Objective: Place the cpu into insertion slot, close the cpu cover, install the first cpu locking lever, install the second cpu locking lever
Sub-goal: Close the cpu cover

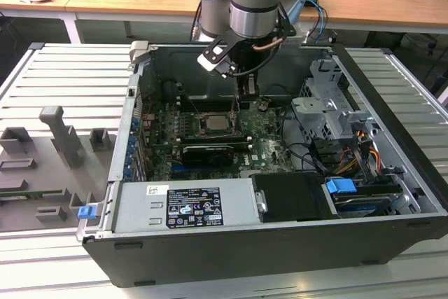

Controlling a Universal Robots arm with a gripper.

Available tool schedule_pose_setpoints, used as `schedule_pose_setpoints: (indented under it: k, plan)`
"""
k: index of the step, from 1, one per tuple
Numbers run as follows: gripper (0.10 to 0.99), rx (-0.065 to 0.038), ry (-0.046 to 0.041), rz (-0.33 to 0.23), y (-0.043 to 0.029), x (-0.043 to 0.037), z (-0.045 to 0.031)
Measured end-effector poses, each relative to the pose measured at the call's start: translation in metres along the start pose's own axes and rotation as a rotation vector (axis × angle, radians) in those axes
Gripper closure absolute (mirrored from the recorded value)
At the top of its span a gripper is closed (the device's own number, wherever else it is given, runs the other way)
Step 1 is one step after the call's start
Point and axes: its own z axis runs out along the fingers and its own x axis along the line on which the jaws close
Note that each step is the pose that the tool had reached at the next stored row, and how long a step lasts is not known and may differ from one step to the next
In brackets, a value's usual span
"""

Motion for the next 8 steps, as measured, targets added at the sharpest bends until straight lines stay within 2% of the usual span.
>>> schedule_pose_setpoints:
  k: [8]
  plan:
    - [0.980, 0.000, 0.0000, 0.000, -0.0063, 0.0000, -0.0002]
